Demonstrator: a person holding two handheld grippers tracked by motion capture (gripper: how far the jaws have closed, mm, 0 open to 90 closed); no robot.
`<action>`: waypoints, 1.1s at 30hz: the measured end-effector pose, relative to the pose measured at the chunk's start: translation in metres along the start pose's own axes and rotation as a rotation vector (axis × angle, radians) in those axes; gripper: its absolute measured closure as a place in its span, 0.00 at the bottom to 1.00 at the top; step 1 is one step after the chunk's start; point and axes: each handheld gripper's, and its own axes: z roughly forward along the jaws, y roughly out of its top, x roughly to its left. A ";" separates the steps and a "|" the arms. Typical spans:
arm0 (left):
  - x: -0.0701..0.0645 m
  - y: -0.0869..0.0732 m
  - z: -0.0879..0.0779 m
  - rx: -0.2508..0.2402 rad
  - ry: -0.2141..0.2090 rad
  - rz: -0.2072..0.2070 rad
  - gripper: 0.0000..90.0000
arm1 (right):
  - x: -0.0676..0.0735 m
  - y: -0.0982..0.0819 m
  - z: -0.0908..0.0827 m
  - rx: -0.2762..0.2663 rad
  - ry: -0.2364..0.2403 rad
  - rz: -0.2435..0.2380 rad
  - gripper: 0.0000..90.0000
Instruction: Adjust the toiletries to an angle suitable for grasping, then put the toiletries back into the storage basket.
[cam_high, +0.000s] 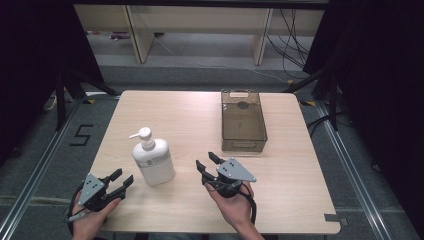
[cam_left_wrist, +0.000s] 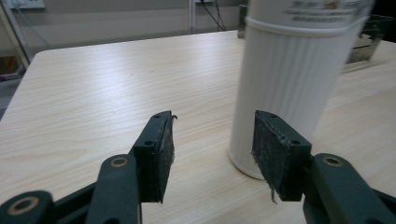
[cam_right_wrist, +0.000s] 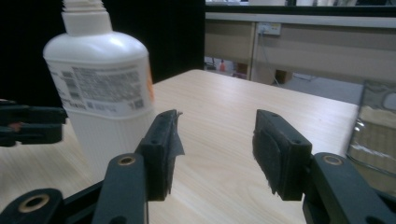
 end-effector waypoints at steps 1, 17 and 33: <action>0.002 0.000 0.000 0.014 0.017 0.005 0.52 | 0.002 0.002 0.002 -0.004 0.000 -0.018 0.56; 0.012 -0.002 0.009 -0.008 0.065 -0.024 0.50 | 0.039 0.026 0.026 -0.037 0.065 -0.014 0.57; 0.014 -0.002 0.011 -0.020 0.065 -0.031 0.49 | 0.074 0.051 0.049 -0.077 0.044 -0.009 0.55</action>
